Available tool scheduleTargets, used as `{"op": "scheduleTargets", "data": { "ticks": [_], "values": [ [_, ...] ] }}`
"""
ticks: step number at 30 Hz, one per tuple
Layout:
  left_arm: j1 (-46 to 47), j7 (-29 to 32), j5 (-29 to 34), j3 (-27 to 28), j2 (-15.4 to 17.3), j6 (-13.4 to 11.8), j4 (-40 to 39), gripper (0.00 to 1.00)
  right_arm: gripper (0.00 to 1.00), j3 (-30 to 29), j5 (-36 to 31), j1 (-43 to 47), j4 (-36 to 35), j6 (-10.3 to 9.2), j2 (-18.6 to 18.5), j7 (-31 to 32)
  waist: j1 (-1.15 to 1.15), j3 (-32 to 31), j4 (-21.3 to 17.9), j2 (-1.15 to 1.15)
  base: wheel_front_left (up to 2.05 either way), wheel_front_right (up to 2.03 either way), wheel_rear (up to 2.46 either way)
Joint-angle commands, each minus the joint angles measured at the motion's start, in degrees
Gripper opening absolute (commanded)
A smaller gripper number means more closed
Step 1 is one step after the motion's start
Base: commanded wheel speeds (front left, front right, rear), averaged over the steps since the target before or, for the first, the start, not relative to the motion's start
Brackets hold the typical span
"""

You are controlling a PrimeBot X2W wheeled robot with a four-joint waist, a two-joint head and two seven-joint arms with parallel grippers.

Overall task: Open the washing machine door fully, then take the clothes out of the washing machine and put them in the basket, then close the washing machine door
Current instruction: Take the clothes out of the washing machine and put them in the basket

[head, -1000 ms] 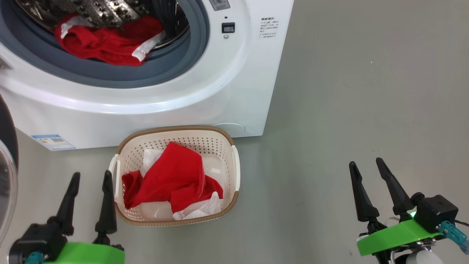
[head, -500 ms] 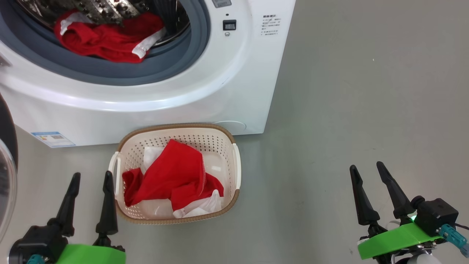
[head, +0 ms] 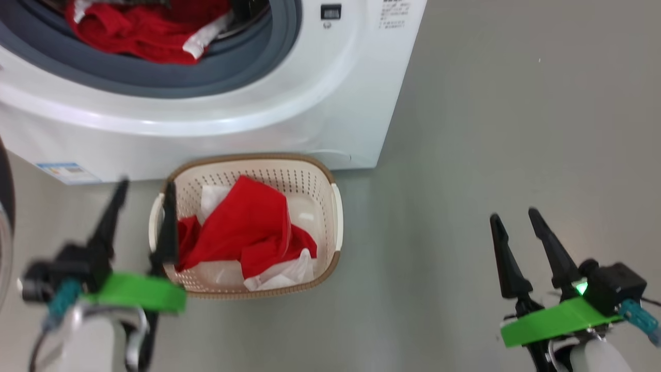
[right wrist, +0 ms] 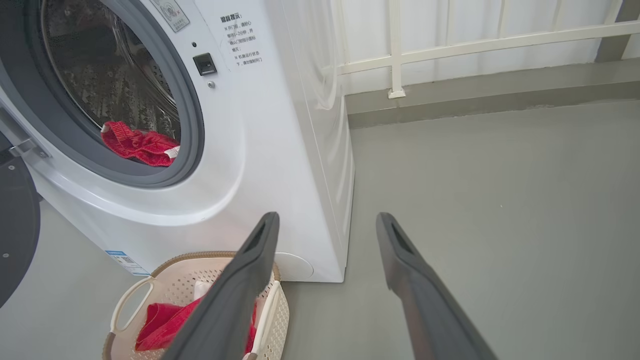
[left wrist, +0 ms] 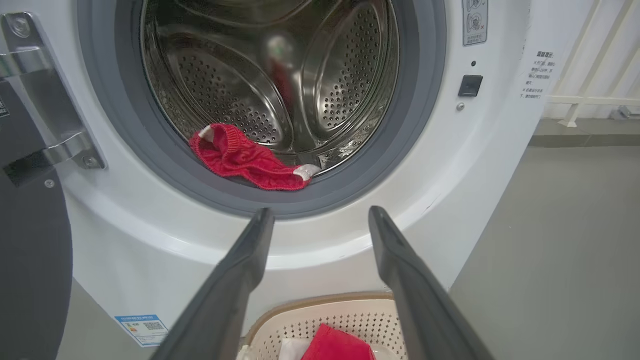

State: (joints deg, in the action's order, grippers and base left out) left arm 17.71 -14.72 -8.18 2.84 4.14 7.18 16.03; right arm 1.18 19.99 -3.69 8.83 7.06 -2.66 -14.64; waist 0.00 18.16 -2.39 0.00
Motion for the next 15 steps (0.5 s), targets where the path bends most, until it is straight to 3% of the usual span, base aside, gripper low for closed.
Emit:
{"op": "scheduleTargets", "data": {
  "ticks": [1, 15],
  "values": [
    [4.72, -0.28, 1.03, 1.42, 2.45, 0.31, 0.64, 1.00, 1.00, 2.00, -0.16, -2.09, -1.60, 0.43, -0.21, -0.36, 0.00, 2.88, -0.40, 0.00, 0.00, 0.00, 0.00],
    [36.51, -0.28, 10.59, -2.89, 10.65, -1.85, 22.70, 1.00, 1.00, 5.46, 2.26, -8.15, -2.20, 0.43, -0.21, -0.36, 0.00, 12.90, -4.94, 0.00, 0.00, 0.00, 0.00]
  ]
}}
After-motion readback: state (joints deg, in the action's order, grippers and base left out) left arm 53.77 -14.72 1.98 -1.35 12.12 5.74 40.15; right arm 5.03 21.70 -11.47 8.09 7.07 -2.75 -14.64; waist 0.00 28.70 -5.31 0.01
